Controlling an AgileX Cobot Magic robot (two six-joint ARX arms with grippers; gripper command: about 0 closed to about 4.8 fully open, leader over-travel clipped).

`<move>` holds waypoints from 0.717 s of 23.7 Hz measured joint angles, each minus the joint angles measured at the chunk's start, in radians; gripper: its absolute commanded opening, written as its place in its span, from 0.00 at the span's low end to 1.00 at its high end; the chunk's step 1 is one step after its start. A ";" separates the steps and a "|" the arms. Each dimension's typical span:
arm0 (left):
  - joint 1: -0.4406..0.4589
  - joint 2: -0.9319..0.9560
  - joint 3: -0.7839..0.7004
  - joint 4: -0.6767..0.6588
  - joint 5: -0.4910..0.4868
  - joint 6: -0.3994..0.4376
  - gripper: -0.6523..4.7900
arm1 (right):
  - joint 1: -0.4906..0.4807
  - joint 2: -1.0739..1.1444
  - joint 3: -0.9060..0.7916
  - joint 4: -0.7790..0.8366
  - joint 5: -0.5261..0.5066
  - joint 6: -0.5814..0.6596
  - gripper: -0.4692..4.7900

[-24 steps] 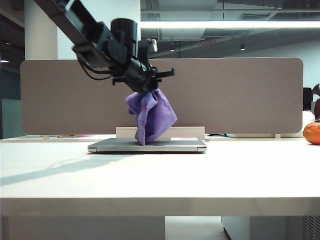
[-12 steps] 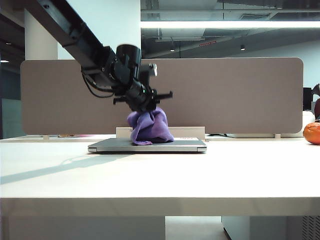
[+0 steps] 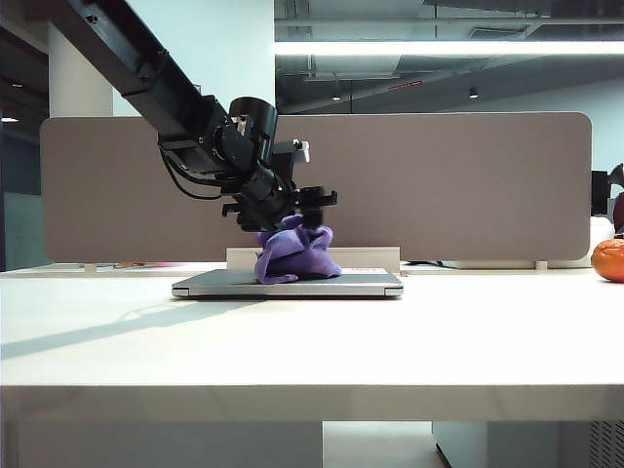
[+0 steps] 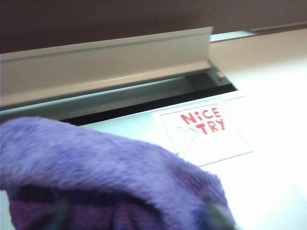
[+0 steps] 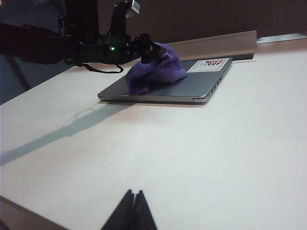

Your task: Pick up the purple rag and put it over the laptop.

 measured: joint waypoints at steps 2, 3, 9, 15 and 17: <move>0.000 -0.001 0.001 -0.004 0.018 0.000 0.96 | 0.000 0.000 0.000 0.000 0.000 0.000 0.13; 0.000 -0.002 0.002 -0.011 0.019 0.000 1.00 | 0.000 0.000 0.000 0.000 0.000 0.000 0.13; 0.000 -0.049 0.007 -0.068 0.020 0.000 1.00 | 0.000 0.000 0.000 0.000 0.000 0.000 0.13; 0.009 -0.113 0.008 -0.163 0.005 0.000 1.00 | 0.000 0.000 0.000 0.000 0.000 0.000 0.13; 0.011 -0.139 0.008 -0.228 0.000 0.000 1.00 | 0.000 0.000 0.000 0.000 0.000 0.000 0.13</move>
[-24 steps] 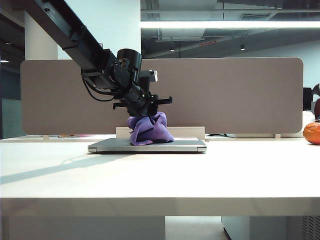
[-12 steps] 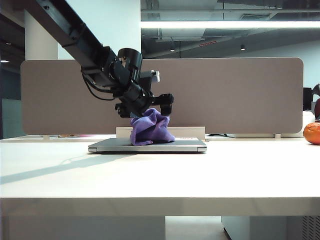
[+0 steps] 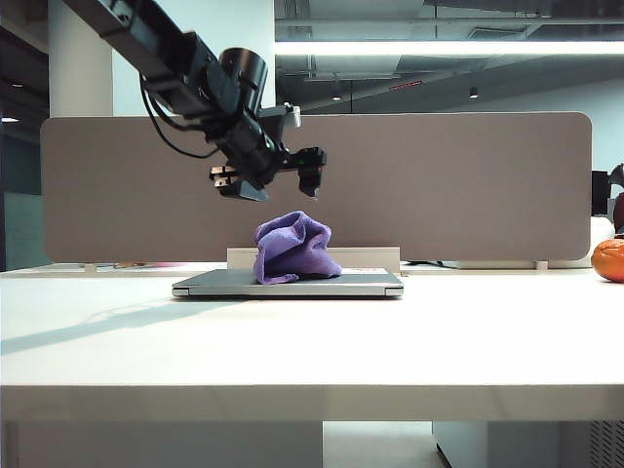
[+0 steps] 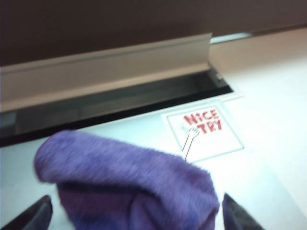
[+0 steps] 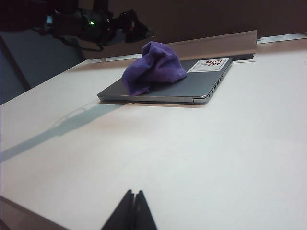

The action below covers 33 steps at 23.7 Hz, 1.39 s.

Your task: Pick up the purple rag and put it over the laptop.

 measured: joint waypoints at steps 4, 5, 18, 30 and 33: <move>-0.002 -0.091 0.000 -0.087 0.000 -0.003 0.46 | 0.000 0.000 0.000 0.000 0.019 -0.001 0.13; -0.003 -0.116 0.000 -0.102 0.000 -0.005 0.31 | 0.000 0.000 0.000 0.000 0.044 -0.002 0.13; -0.003 -0.360 0.002 -0.381 -0.036 -0.008 0.11 | -0.001 0.000 0.000 0.000 0.487 -0.129 0.13; -0.003 -0.482 0.001 -0.557 0.000 0.071 0.11 | -0.001 0.000 0.000 -0.001 0.497 -0.140 0.13; -0.003 -0.521 0.001 -0.606 0.021 0.099 0.11 | -0.001 0.000 0.000 -0.001 0.496 -0.140 0.13</move>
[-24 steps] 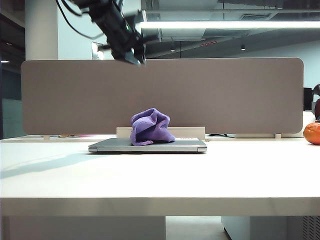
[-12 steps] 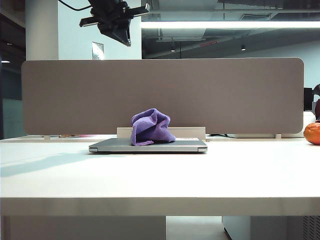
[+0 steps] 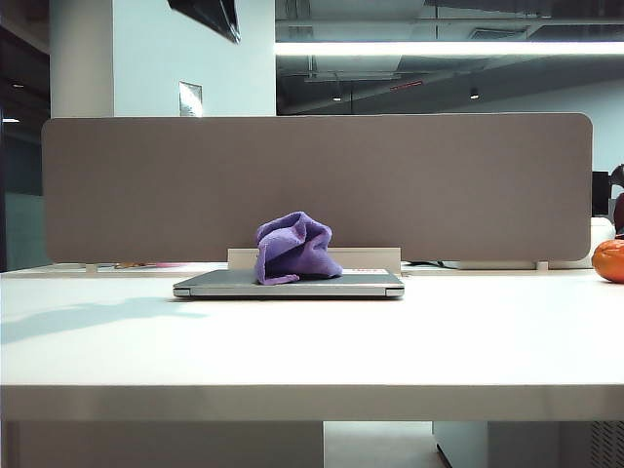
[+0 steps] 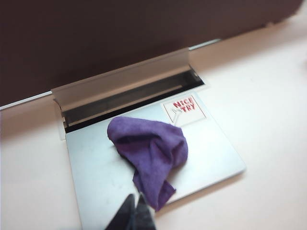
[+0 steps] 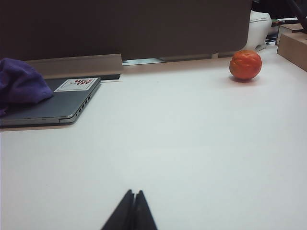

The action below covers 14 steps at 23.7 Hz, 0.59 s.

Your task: Pick up the purple rag and put it over the laptop.

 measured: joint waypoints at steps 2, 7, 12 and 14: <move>0.000 -0.033 0.000 -0.021 0.005 0.021 0.11 | 0.000 0.000 0.000 0.000 0.000 0.000 0.13; 0.000 -0.073 0.000 -0.078 0.006 0.034 0.11 | 0.000 0.000 0.000 0.000 -0.001 0.000 0.13; 0.000 -0.117 -0.050 -0.152 0.023 0.070 0.11 | 0.000 0.000 0.000 0.000 -0.001 0.000 0.13; 0.000 -0.171 -0.130 -0.132 0.023 0.072 0.11 | 0.000 0.000 0.000 0.000 -0.001 0.000 0.13</move>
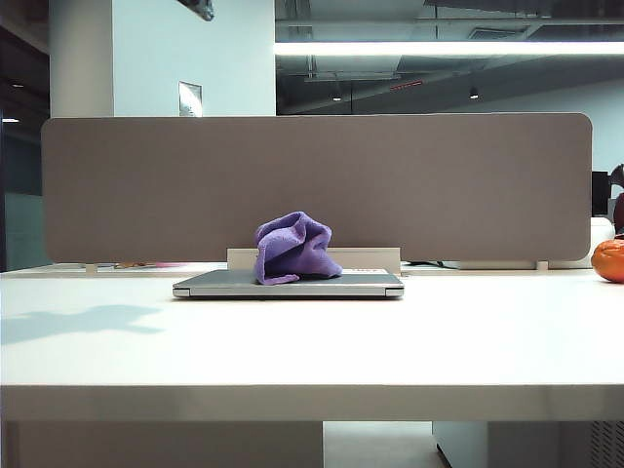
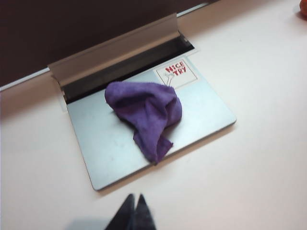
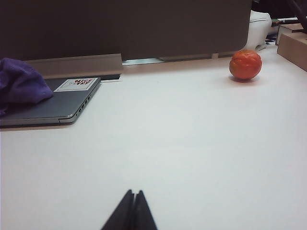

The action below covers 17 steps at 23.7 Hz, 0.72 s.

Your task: Pick up the purple rag and put it over the laptop.

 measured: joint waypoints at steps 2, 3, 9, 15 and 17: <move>0.000 -0.069 -0.094 0.038 0.000 0.000 0.11 | 0.000 0.000 0.000 0.000 0.000 0.000 0.13; 0.000 -0.088 -0.114 0.048 0.000 0.000 0.11 | 0.000 0.000 0.000 0.000 0.000 0.000 0.13; 0.000 -0.364 -0.477 0.266 0.001 -0.045 0.11 | 0.000 0.000 0.000 0.000 0.000 0.000 0.13; 0.000 -0.565 -0.802 0.376 0.000 -0.109 0.11 | 0.000 0.000 0.000 0.000 0.000 0.000 0.13; 0.000 -0.623 -0.894 0.414 0.000 -0.137 0.11 | 0.000 0.000 0.000 0.000 0.000 0.000 0.13</move>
